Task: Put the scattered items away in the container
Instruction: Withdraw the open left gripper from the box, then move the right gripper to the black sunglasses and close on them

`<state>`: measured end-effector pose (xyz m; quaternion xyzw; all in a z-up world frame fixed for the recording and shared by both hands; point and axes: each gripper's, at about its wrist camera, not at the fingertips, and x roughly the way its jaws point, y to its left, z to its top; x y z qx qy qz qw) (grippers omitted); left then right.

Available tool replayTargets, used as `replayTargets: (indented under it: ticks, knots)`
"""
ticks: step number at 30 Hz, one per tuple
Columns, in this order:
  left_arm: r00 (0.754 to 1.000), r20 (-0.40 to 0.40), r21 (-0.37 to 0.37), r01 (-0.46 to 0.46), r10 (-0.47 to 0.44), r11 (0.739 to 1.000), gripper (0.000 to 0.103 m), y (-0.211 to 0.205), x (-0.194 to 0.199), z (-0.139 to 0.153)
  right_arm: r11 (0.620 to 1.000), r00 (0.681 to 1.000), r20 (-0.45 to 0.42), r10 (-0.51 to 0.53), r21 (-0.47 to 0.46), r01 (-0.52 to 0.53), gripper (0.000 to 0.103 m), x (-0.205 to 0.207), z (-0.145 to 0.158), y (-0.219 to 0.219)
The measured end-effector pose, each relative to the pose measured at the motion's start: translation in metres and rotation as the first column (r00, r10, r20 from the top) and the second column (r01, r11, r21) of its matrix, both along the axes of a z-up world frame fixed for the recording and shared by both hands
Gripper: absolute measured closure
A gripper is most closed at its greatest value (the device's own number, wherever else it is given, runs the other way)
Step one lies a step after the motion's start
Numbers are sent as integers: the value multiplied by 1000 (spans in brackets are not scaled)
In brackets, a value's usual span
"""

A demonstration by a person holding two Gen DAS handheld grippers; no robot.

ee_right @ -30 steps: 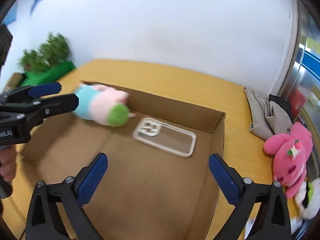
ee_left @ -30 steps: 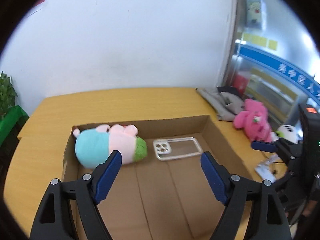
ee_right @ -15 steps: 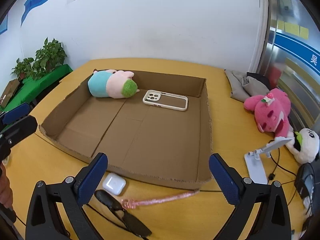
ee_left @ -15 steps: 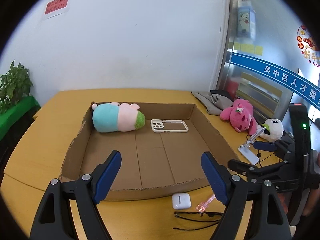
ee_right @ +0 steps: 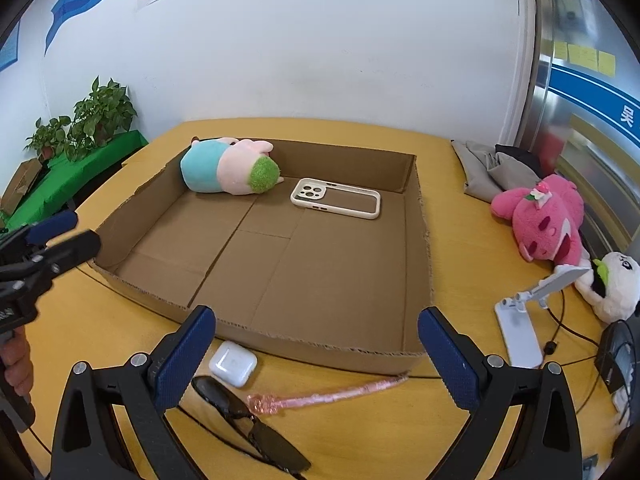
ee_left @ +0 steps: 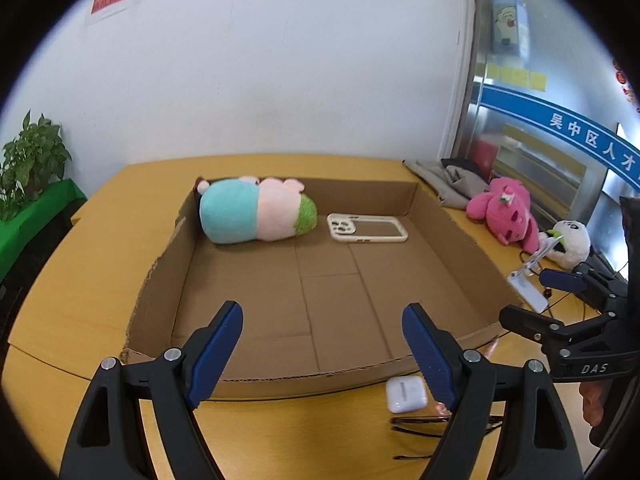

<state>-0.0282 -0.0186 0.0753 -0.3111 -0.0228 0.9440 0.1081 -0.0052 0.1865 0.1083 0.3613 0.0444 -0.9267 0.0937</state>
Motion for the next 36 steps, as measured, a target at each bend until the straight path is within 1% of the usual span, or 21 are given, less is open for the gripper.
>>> replayTargets:
  ticks: [2, 5, 8, 9, 10, 11, 13, 18, 23, 26, 29, 31, 33, 36]
  knots:
    - [999, 42, -5, -12, 13, 1000, 21, -3, -12, -16, 1000, 1000, 17, -1, -8, 1, 0, -12, -12, -4]
    - [996, 86, -30, -30, 32, 999, 21, -5, -25, -38, 1000, 1000, 13, 13, 0, -13, 0, -27, -28, -9]
    - [988, 150, -6, -32, 32, 999, 21, -7, -32, -57, 1000, 999, 35, 13, 9, -13, 0, -40, -48, -10]
    - [989, 147, -10, -32, 34, 999, 21, -7, -31, -59, 1000, 998, 55, 9, 9, -10, 0, -43, -55, -8]
    - [991, 131, -31, -24, 28, 999, 21, -4, -26, -59, 1000, 998, 63, 5, -15, -4, 1, -44, -60, -5]
    - [990, 142, -39, -14, 19, 999, 21, -3, -25, -60, 999, 998, 70, -2, -42, 5, 1, -43, -61, 0]
    - [990, 141, -39, -10, 15, 999, 21, -3, -18, -60, 997, 996, 91, -10, -77, 17, 1, -43, -64, 8]
    - [988, 157, -19, 8, -5, 1000, 21, -4, -10, -58, 997, 997, 82, 7, -72, -2, 1, -33, -64, 15]
    - [987, 162, -23, 9, -6, 1000, 21, -5, -7, -55, 997, 996, 93, 15, -72, -9, 1, -31, -62, 18]
    - [989, 150, -30, 10, -5, 1000, 21, -7, -4, -49, 996, 994, 105, 18, -85, -9, 1, -32, -58, 22]
    - [991, 134, -9, 8, -7, 1000, 21, -11, 5, -39, 995, 995, 95, 31, -101, -22, 1, -24, -51, 29]
    - [993, 117, 0, 23, -23, 1000, 21, -13, 14, -34, 992, 995, 78, 67, -113, -58, 1, -12, -44, 33]
    - [993, 109, 5, 36, -36, 999, 21, -13, 23, -31, 984, 989, 59, 133, -123, -125, 1, 5, -39, 37]
    - [990, 122, 46, 65, -70, 997, 21, -12, 35, -33, 963, 964, 66, 258, -94, -251, 1, 32, -43, 35]
